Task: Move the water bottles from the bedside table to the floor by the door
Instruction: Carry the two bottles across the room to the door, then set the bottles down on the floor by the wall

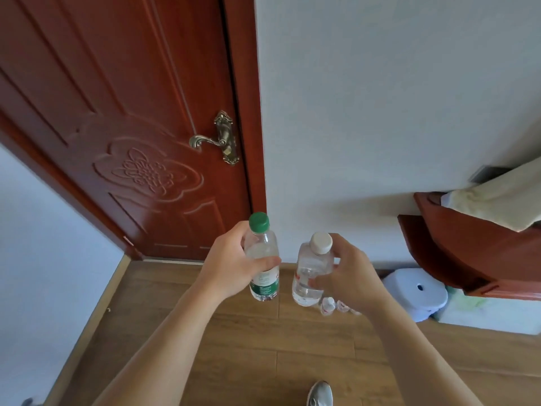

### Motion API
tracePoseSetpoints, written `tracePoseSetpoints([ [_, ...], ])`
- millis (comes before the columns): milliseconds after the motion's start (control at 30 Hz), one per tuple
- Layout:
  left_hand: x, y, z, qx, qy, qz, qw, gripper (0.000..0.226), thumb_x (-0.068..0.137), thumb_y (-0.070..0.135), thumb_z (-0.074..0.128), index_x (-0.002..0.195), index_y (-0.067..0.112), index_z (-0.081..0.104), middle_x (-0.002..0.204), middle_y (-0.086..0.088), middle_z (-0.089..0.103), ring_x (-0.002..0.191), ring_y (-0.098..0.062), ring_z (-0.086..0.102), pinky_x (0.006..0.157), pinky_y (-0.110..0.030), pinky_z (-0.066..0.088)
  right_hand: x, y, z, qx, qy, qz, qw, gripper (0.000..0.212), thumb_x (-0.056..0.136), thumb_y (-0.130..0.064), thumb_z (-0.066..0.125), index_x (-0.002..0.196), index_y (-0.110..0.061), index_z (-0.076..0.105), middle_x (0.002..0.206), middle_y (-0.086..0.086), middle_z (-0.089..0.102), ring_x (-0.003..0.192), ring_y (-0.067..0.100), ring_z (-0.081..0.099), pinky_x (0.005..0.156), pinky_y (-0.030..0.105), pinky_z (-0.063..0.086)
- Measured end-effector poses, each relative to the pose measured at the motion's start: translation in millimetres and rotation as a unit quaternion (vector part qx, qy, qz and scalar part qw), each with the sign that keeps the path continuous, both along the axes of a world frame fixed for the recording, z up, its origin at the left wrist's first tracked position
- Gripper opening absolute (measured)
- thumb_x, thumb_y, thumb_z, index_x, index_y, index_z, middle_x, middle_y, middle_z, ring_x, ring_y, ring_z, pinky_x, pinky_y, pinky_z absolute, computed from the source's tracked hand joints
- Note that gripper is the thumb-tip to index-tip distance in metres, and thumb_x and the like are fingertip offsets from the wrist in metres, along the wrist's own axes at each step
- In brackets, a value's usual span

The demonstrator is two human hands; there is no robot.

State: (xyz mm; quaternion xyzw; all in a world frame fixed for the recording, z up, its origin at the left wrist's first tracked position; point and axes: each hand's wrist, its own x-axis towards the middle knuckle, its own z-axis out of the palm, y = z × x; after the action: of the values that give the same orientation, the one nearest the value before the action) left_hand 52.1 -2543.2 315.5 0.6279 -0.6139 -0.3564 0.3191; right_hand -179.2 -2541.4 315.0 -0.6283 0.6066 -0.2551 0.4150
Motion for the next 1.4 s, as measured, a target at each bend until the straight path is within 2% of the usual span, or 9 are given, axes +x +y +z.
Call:
tracePoseSetpoints([
  [200,-9,-59,-24,0.04,0.01,0.034,0.999,0.043,0.068,0.04,0.087,0.1,0.036,0.06,0.094,0.013,0.071,0.086,-0.001,0.066,0.075,-0.031,0.058,-10,-75,-28,0.045,0.006,0.031,0.998,0.061,0.065,-0.02,0.082,0.116,-0.037,0.054,0.099,-0.018,0.063,0.094,0.004,0.061,0.067,0.018,0.043],
  [333,-4,-96,-53,0.066,0.013,0.033,0.997,0.043,0.067,0.04,0.087,0.1,0.037,0.059,0.093,0.015,0.07,0.085,-0.001,0.066,0.076,-0.032,0.058,-2,-110,-56,0.078,0.001,0.023,0.997,0.061,0.066,-0.022,0.081,0.117,-0.037,0.053,0.102,-0.013,0.063,0.092,0.011,0.063,0.06,0.022,0.045],
  [433,-1,-123,-83,0.08,0.005,0.015,0.997,0.046,0.065,0.041,0.088,0.1,0.038,0.058,0.094,0.016,0.069,0.085,0.0,0.065,0.076,-0.031,0.057,5,-131,-88,0.091,0.002,0.007,0.996,0.061,0.06,-0.027,0.078,0.114,-0.04,0.053,0.102,-0.014,0.065,0.095,0.013,0.064,0.066,0.03,0.052],
  [533,4,-143,-116,0.088,0.008,0.003,0.996,0.049,0.064,0.041,0.088,0.101,0.04,0.057,0.095,0.017,0.067,0.085,0.002,0.064,0.078,-0.033,0.057,10,-146,-118,0.098,0.021,-0.009,0.995,0.058,0.063,-0.023,0.078,0.112,-0.041,0.053,0.101,-0.016,0.066,0.095,0.01,0.064,0.075,0.034,0.056],
  [667,8,-169,-172,0.096,0.002,-0.014,0.995,0.051,0.064,0.044,0.088,0.103,0.04,0.056,0.095,0.018,0.066,0.087,0.001,0.063,0.078,-0.036,0.058,17,-168,-168,0.093,0.033,-0.023,0.995,0.059,0.066,-0.015,0.083,0.111,-0.038,0.051,0.097,-0.019,0.063,0.092,0.002,0.06,0.069,0.019,0.044],
  [833,3,-198,-283,0.102,-0.012,-0.019,0.995,0.054,0.065,0.043,0.087,0.109,0.039,0.056,0.097,0.02,0.064,0.091,0.0,0.061,0.078,-0.033,0.056,14,-192,-279,0.108,0.037,-0.028,0.993,0.06,0.067,-0.013,0.083,0.115,-0.032,0.052,0.095,-0.019,0.06,0.086,0.002,0.056,0.064,0.016,0.038],
  [1000,-6,-213,-425,0.094,-0.038,0.0,0.995,0.052,0.067,0.044,0.087,0.106,0.039,0.053,0.095,0.021,0.062,0.087,0.007,0.058,0.066,-0.017,0.045,11,-209,-427,0.124,0.037,-0.028,0.991,0.056,0.069,-0.012,0.081,0.108,-0.036,0.05,0.09,-0.021,0.058,0.082,-0.001,0.054,0.059,0.013,0.035],
  [1200,-13,-229,-588,0.105,-0.032,-0.003,0.994,0.054,0.065,0.039,0.089,0.105,0.041,0.054,0.096,0.022,0.062,0.087,0.007,0.057,0.067,-0.019,0.045,8,-219,-602,0.141,0.039,-0.033,0.989,0.066,0.066,-0.013,0.08,0.119,-0.039,0.05,0.106,-0.018,0.062,0.098,0.01,0.058,0.069,0.021,0.043],
  [1400,-9,-237,-712,0.123,-0.056,-0.028,0.99,0.061,0.063,0.042,0.091,0.111,0.04,0.052,0.1,0.024,0.06,0.091,0.006,0.057,0.074,-0.022,0.05,10,-231,-718,0.156,0.043,-0.027,0.986,0.064,0.068,-0.009,0.077,0.12,-0.036,0.05,0.107,-0.017,0.06,0.092,0.006,0.056,0.053,0.009,0.039],
])
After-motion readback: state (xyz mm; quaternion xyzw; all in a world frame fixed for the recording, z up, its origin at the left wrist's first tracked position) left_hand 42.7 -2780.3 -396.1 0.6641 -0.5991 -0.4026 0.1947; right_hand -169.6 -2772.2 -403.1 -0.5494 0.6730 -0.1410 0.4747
